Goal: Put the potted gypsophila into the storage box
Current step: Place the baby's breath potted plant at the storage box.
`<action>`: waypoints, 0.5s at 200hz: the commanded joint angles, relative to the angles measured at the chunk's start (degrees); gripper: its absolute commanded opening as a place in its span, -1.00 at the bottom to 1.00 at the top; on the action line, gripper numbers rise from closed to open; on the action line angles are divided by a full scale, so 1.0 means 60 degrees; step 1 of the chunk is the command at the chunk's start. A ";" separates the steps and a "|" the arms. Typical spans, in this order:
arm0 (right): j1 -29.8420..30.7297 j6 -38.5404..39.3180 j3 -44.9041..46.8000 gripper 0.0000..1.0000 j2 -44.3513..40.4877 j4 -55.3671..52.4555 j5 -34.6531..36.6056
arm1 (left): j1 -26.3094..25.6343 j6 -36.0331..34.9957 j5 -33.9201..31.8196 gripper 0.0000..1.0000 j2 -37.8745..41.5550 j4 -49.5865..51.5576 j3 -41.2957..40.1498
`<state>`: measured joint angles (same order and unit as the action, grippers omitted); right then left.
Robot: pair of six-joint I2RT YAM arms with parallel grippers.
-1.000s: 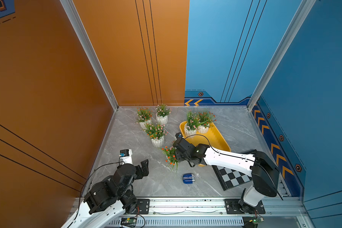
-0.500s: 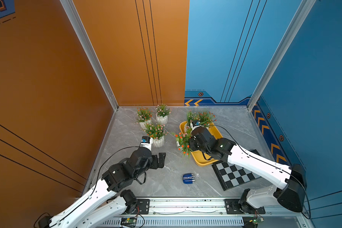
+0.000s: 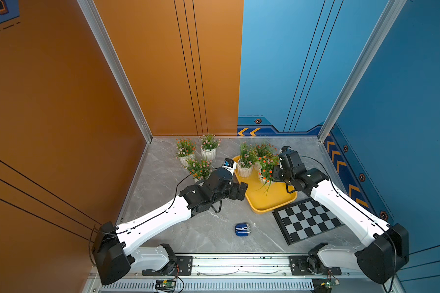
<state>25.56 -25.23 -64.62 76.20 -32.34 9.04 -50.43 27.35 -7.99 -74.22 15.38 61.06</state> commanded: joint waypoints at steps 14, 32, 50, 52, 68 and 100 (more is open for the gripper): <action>-0.0969 0.0159 0.0289 -0.90 0.0909 0.1111 -0.1099 | 0.0010 -0.0159 0.0178 0.97 -0.0553 -0.0672 0.0480; -0.1250 0.0163 0.0255 -0.90 0.1386 0.1468 -0.1311 | 0.0093 -0.0143 0.0174 0.97 -0.0678 -0.0685 0.0519; -0.1351 0.0319 0.0070 -0.90 0.1832 0.1649 -0.1295 | 0.0157 -0.0136 0.0242 0.97 -0.0801 -0.1122 0.0463; -0.1365 0.0323 0.0035 -0.90 0.1878 0.1657 -0.1307 | 0.0180 -0.0135 0.0275 0.97 -0.0811 -0.1137 0.0460; -0.1478 0.0397 -0.0176 -0.90 0.2293 0.1767 -0.1439 | 0.0291 -0.0104 0.0515 0.97 -0.1075 -0.1328 0.0411; -0.1727 0.0396 -0.0513 -0.90 0.2996 0.1974 -0.1580 | 0.0364 0.0132 0.0346 0.97 -0.1461 -0.1450 0.0439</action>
<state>16.43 -23.73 -63.99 92.75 -25.21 1.21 -48.88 27.42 -6.90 -81.25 8.34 62.72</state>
